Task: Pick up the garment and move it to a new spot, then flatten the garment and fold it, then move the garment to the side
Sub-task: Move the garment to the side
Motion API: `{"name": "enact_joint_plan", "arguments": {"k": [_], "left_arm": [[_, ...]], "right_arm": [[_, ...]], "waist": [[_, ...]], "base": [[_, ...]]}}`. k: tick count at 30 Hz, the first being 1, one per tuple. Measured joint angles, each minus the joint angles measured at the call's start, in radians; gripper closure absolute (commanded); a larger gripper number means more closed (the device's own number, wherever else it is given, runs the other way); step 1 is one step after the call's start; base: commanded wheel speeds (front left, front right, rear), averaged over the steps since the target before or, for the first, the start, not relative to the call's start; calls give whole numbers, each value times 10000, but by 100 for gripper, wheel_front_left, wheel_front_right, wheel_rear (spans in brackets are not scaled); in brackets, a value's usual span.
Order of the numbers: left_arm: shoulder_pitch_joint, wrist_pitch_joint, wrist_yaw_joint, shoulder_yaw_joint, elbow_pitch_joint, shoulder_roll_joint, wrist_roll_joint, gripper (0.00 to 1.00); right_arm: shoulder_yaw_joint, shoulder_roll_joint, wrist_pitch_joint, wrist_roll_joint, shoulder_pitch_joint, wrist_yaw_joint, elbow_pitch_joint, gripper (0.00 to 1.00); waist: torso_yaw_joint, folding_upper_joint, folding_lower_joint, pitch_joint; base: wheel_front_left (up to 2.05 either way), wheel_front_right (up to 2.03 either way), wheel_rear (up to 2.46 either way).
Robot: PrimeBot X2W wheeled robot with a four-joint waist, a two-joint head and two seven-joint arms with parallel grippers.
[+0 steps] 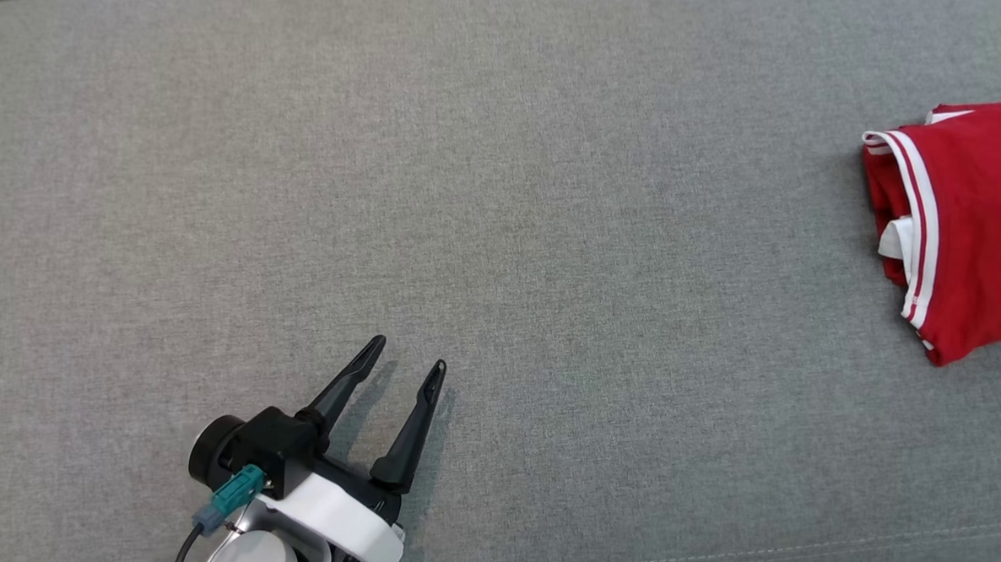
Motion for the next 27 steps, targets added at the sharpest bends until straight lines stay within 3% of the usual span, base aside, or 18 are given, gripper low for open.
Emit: {"name": "enact_joint_plan", "arguments": {"k": [5,10,14,18,27], "left_arm": [[78,0,0,217,-25,-111,27,0],[159,0,0,479,-27,-265,79,0],[483,0,0,738,-10,-412,165,0],[628,-2,0,1139,-4,-491,221,0],[1039,0,0,1795,-36,-769,692,0]], "right_arm": [[-2878,796,-17,-2600,1924,0,-2813,0],[-4713,2299,-29,-4355,4259,0,-5336,0],[-5133,3411,-29,-5141,5809,0,-6941,0],[-5235,4134,-29,-5509,7003,0,-8128,0],[-5453,4640,-29,-5883,8430,0,-9421,0]], "waist": [[-9,0,0,-451],[26,0,0,-906],[116,0,0,-1235],[259,0,0,-1511],[577,0,0,-1927]], "base": [[0,0,0],[0,0,0],[0,0,0],[0,0,0],[0,0,0]]}}
